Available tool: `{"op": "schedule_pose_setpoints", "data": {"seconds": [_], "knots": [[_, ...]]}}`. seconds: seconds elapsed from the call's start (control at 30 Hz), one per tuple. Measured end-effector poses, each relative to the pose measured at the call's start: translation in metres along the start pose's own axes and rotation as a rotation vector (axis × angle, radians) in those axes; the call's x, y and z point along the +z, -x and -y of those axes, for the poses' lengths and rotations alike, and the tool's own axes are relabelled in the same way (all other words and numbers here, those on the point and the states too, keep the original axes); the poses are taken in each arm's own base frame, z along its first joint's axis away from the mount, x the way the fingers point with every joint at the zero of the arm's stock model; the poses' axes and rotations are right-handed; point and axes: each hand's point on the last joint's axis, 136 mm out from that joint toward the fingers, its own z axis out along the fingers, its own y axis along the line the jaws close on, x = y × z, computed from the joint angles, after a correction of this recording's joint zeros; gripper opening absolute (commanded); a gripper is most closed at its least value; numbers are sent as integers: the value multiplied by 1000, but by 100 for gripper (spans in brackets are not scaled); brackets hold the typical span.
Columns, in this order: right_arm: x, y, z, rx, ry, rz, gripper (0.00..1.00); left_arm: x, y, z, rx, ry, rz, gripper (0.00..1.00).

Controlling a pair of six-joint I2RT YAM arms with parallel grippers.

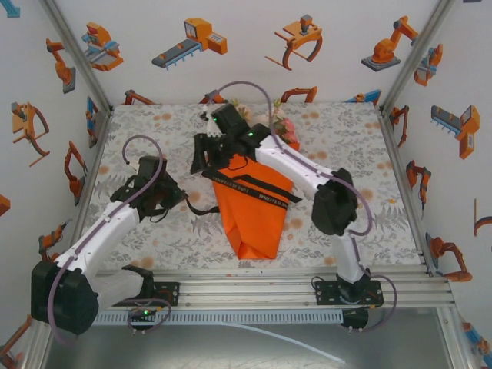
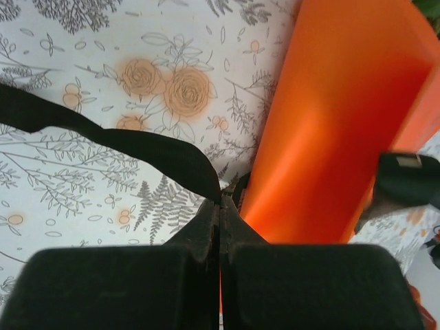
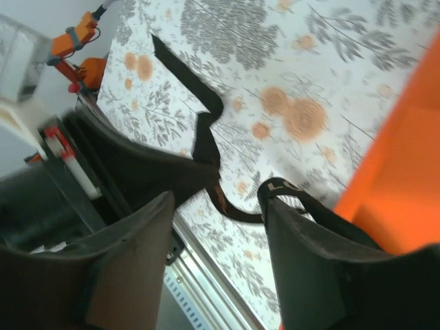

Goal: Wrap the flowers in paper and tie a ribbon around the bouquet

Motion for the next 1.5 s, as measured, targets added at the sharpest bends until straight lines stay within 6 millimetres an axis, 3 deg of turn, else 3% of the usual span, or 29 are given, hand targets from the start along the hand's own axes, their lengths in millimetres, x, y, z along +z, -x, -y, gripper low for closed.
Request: {"op": "schedule_pose_setpoints", "data": {"seconds": [0.03, 0.07, 0.23, 0.33, 0.43, 0.53, 0.6, 0.67, 0.83, 0.93, 1.0, 1.07, 1.17, 1.3, 1.4, 1.5], "knots": [[2, 0, -2, -9, 0, -13, 94, -2, -2, 0, 6, -4, 2, 0], [-1, 1, -3, -18, -2, -23, 99, -3, -3, 1, 11, -9, 6, 0], [-50, 32, -9, -36, 22, 42, 99, -9, -4, 7, 32, -31, 18, 0], [-89, 52, 1, -3, 9, 109, 98, -9, -6, 9, 47, -35, 13, 0], [-128, 58, 33, 78, -69, 171, 93, -10, -8, 10, 57, -37, 10, 0], [-158, 45, 74, 156, -168, 180, 87, -10, -9, 11, 64, -39, 9, 0], [-161, 29, 90, 163, -194, 131, 84, -10, -9, 11, 67, -40, 8, 0], [-153, 12, 87, 137, -171, 51, 84, -10, -9, 11, 70, -40, 8, 0], [-131, -36, 42, 19, -75, -165, 87, -5, -11, 10, 85, -30, 0, 0], [-135, -39, 15, -59, -30, -194, 91, 1, -14, 9, 94, -18, -14, 0], [-145, -32, 17, -85, -81, -159, 92, 5, -16, 9, 100, -12, -24, 0], [-161, -22, 35, -74, -179, -110, 92, 8, -18, 8, 107, -6, -31, 0], [-195, -8, 93, 35, -389, -17, 87, 10, -19, 6, 120, 1, -38, 0], [-234, -32, 186, 222, -658, 9, 78, 10, -18, 8, 129, -1, -36, 0], [-221, -68, 215, 261, -698, -51, 68, 10, -19, 8, 130, -2, -36, 0], [-188, -95, 220, 273, -639, -109, 61, 10, -20, 8, 132, -3, -38, 0]]}}
